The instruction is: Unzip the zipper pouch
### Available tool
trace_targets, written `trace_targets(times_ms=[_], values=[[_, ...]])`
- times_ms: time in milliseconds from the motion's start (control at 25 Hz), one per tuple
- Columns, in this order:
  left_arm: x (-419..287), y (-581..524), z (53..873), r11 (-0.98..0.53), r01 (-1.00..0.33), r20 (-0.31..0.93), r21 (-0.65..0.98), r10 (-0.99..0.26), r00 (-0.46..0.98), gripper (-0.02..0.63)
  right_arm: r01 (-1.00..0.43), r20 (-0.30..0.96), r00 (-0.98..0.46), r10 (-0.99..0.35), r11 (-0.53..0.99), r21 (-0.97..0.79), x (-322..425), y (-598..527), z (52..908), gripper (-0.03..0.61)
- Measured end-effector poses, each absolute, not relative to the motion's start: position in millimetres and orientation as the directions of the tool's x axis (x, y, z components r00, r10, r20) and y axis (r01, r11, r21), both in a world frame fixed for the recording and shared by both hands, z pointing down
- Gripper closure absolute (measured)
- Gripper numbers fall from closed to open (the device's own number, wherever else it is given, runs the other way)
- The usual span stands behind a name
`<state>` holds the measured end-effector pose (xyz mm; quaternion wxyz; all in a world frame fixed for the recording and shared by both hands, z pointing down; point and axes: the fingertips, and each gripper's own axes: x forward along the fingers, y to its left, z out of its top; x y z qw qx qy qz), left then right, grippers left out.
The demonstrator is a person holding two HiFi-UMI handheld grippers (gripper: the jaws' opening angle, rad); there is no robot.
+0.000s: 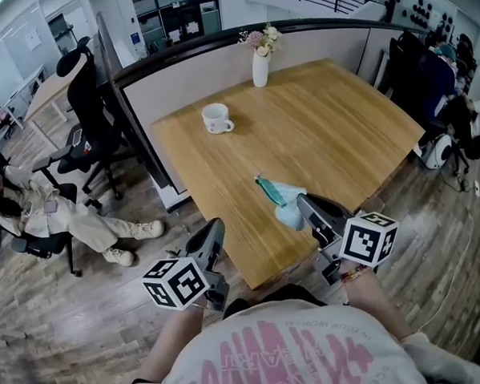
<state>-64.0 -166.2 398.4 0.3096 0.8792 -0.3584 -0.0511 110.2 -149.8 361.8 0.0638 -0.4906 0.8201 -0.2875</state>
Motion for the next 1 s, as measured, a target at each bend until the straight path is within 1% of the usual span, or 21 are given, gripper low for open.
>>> trace_targets(times_ms=[440, 640, 1000], values=[[-58.5, -137.2, 395.1, -0.528, -0.608, 0.135, 0.593, -0.679, 0.722, 0.614, -0.760, 0.187, -0.545, -0.817, 0.387, -0.523, 113.3, -122.9, 362.2, 0.572], [-43.9, -111.5, 394.8, -0.540, -0.592, 0.133, 0.598, -0.661, 0.738, 0.614, -0.758, 0.200, -0.555, -0.808, 0.392, -0.520, 126.3, -106.9, 362.2, 0.572], [-44.0, -88.7, 401.2, -0.512, -0.608, 0.139, 0.607, -0.684, 0.716, 0.614, -0.740, 0.182, -0.576, -0.797, 0.415, -0.529, 129.2, -81.6, 366.5, 0.572]])
